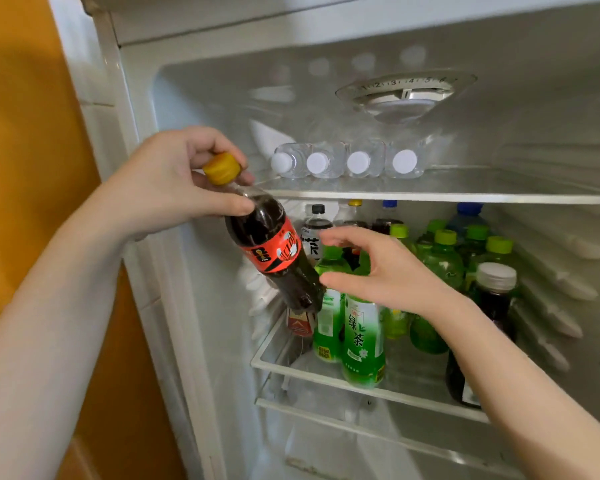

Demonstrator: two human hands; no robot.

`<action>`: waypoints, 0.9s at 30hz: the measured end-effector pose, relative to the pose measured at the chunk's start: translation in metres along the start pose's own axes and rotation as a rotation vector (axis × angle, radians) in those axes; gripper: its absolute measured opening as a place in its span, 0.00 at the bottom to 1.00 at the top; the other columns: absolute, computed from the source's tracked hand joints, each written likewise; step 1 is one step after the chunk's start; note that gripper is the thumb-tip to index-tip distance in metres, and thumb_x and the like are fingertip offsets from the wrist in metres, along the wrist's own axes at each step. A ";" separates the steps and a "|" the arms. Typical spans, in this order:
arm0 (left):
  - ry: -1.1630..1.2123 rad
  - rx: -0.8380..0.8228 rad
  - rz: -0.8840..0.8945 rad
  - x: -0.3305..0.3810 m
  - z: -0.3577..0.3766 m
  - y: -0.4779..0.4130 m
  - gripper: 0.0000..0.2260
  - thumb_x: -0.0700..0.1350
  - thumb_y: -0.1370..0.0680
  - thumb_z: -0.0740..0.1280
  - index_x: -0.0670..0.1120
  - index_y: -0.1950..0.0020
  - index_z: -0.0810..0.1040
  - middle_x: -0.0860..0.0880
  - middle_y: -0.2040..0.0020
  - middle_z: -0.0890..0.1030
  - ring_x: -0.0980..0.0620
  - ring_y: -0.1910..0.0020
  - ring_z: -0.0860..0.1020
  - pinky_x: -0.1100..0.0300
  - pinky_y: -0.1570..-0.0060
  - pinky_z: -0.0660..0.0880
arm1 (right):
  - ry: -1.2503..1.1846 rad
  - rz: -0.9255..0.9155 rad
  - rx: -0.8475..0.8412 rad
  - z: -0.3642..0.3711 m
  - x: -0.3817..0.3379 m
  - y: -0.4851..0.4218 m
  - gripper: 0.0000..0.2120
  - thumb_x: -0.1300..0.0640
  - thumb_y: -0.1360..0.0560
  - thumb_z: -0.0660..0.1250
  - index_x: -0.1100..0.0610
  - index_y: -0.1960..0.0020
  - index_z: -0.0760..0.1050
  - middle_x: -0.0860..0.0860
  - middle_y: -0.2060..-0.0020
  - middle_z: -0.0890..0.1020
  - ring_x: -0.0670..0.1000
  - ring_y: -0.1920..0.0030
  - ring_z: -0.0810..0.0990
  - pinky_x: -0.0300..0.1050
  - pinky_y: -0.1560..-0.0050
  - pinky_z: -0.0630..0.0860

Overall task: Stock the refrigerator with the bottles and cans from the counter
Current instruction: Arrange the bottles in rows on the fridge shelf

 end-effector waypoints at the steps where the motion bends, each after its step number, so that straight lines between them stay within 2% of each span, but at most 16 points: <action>1: 0.038 0.008 0.017 0.004 -0.004 0.002 0.19 0.46 0.44 0.76 0.48 0.55 0.77 0.50 0.55 0.85 0.53 0.61 0.83 0.57 0.57 0.81 | 0.028 -0.036 -0.023 0.008 -0.007 -0.002 0.33 0.49 0.32 0.74 0.50 0.30 0.67 0.43 0.36 0.74 0.39 0.36 0.70 0.36 0.34 0.66; 4: 0.158 0.048 0.081 0.012 -0.014 0.009 0.18 0.46 0.42 0.76 0.50 0.55 0.78 0.49 0.54 0.85 0.53 0.60 0.83 0.61 0.61 0.81 | 0.070 -0.126 -0.021 0.019 -0.024 -0.006 0.37 0.48 0.35 0.76 0.47 0.30 0.65 0.42 0.37 0.75 0.41 0.38 0.73 0.41 0.37 0.70; 7: 0.245 0.082 0.150 0.013 -0.017 0.018 0.16 0.43 0.39 0.79 0.52 0.55 0.78 0.49 0.53 0.85 0.51 0.56 0.84 0.61 0.60 0.80 | 0.144 -0.130 0.178 -0.007 -0.026 -0.001 0.31 0.49 0.38 0.76 0.45 0.36 0.72 0.41 0.45 0.81 0.43 0.45 0.79 0.48 0.44 0.76; 10: 0.393 0.114 0.114 -0.007 -0.011 0.026 0.20 0.51 0.43 0.81 0.53 0.56 0.78 0.49 0.52 0.85 0.51 0.53 0.83 0.63 0.60 0.80 | 0.220 -0.135 0.326 -0.036 -0.026 0.012 0.30 0.49 0.39 0.77 0.45 0.38 0.75 0.42 0.47 0.82 0.46 0.47 0.80 0.50 0.45 0.77; 12: 0.498 0.139 0.046 -0.030 0.002 0.029 0.18 0.46 0.41 0.81 0.52 0.57 0.76 0.49 0.50 0.85 0.51 0.51 0.83 0.64 0.59 0.80 | 0.259 -0.129 0.363 -0.051 -0.022 0.019 0.30 0.51 0.39 0.77 0.45 0.38 0.76 0.43 0.48 0.82 0.48 0.47 0.79 0.49 0.45 0.76; 14: 0.535 0.136 -0.035 -0.051 0.022 0.029 0.15 0.38 0.36 0.75 0.50 0.57 0.74 0.48 0.47 0.84 0.51 0.48 0.82 0.65 0.58 0.79 | 0.304 -0.115 0.342 -0.060 -0.015 0.022 0.30 0.53 0.39 0.78 0.46 0.38 0.76 0.43 0.49 0.82 0.48 0.47 0.78 0.48 0.45 0.75; 15: 0.554 0.117 -0.084 -0.061 0.034 0.029 0.14 0.37 0.36 0.72 0.50 0.57 0.73 0.49 0.46 0.84 0.52 0.48 0.82 0.65 0.58 0.79 | 0.316 -0.101 0.315 -0.063 -0.009 0.022 0.30 0.54 0.39 0.78 0.46 0.38 0.76 0.43 0.49 0.81 0.47 0.47 0.77 0.48 0.45 0.75; 18: 0.571 0.040 -0.252 -0.090 0.068 0.028 0.13 0.40 0.37 0.72 0.49 0.54 0.76 0.52 0.51 0.83 0.54 0.55 0.83 0.63 0.60 0.80 | 0.366 -0.069 0.272 -0.069 0.010 0.022 0.31 0.56 0.40 0.79 0.47 0.38 0.77 0.42 0.49 0.81 0.48 0.47 0.76 0.46 0.45 0.73; 22: 0.622 -0.057 -0.372 -0.105 0.094 0.017 0.21 0.45 0.39 0.75 0.53 0.47 0.81 0.47 0.49 0.84 0.46 0.55 0.84 0.64 0.62 0.80 | 0.378 -0.052 0.232 -0.073 0.030 0.016 0.31 0.56 0.41 0.80 0.46 0.39 0.77 0.39 0.51 0.79 0.48 0.47 0.77 0.47 0.45 0.73; 24: 0.673 -0.027 -0.375 -0.105 0.099 0.008 0.22 0.44 0.39 0.75 0.49 0.45 0.80 0.45 0.54 0.85 0.46 0.58 0.85 0.64 0.65 0.79 | 0.374 -0.010 0.263 -0.080 0.042 0.015 0.31 0.54 0.40 0.79 0.47 0.38 0.76 0.42 0.48 0.80 0.48 0.45 0.77 0.47 0.43 0.73; 27: 0.703 0.096 -0.353 -0.104 0.104 -0.005 0.17 0.42 0.36 0.71 0.48 0.48 0.79 0.44 0.60 0.85 0.47 0.62 0.85 0.64 0.67 0.79 | 0.423 0.055 0.406 -0.095 0.051 0.017 0.29 0.49 0.37 0.77 0.48 0.38 0.76 0.47 0.45 0.82 0.51 0.44 0.78 0.43 0.44 0.72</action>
Point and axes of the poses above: each hand's wrist, its own y-axis away from the middle knuckle, its own z-axis out of the palm, x = y × z, the point moved 9 cm from there along -y, towards the middle knuckle
